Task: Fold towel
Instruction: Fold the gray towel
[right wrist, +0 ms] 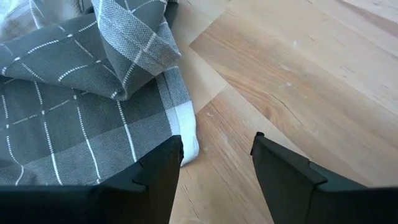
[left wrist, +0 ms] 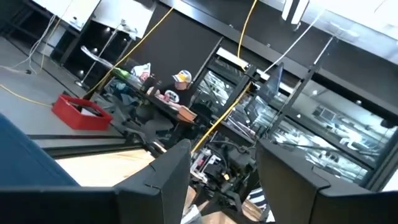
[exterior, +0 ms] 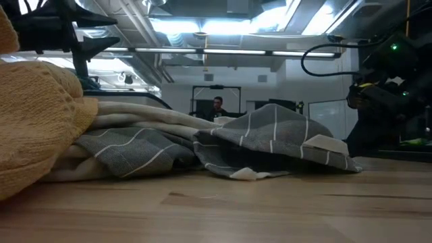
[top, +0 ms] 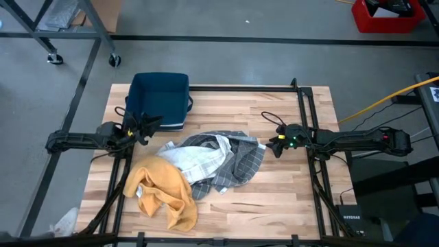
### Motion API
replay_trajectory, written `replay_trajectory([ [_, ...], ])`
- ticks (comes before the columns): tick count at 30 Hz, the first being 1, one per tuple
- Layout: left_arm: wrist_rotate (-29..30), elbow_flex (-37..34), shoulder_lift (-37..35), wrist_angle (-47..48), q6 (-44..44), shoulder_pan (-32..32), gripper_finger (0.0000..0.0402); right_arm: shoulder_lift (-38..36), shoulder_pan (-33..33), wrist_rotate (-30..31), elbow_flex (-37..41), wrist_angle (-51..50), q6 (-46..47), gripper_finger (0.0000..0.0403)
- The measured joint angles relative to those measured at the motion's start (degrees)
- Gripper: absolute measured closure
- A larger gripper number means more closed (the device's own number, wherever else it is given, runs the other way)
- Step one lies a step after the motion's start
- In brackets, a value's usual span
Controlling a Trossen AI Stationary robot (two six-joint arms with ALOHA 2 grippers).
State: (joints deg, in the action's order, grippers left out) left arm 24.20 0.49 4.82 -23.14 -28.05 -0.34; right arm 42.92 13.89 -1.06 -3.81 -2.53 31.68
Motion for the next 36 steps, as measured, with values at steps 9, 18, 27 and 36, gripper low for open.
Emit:
replay_trajectory([
  [9,-7.35,0.89,8.27,-0.07,-6.95,-2.78,0.0229,0.00,0.00,0.00,0.00,6.13,-0.61,0.0201],
  [18,-7.51,11.53,31.43,-0.40,-6.07,-8.96,0.0229,0.00,0.00,0.00,0.00,5.95,-0.63,0.0201],
  [27,-7.54,23.68,54.77,-0.37,-2.23,-13.39,0.0229,0.00,0.00,-2.24,0.00,5.92,-0.67,0.0201],
  [36,-7.54,29.74,67.99,-0.26,-10.83,-17.95,0.0229,0.00,-0.01,-6.08,0.00,5.72,-0.68,0.0201],
])
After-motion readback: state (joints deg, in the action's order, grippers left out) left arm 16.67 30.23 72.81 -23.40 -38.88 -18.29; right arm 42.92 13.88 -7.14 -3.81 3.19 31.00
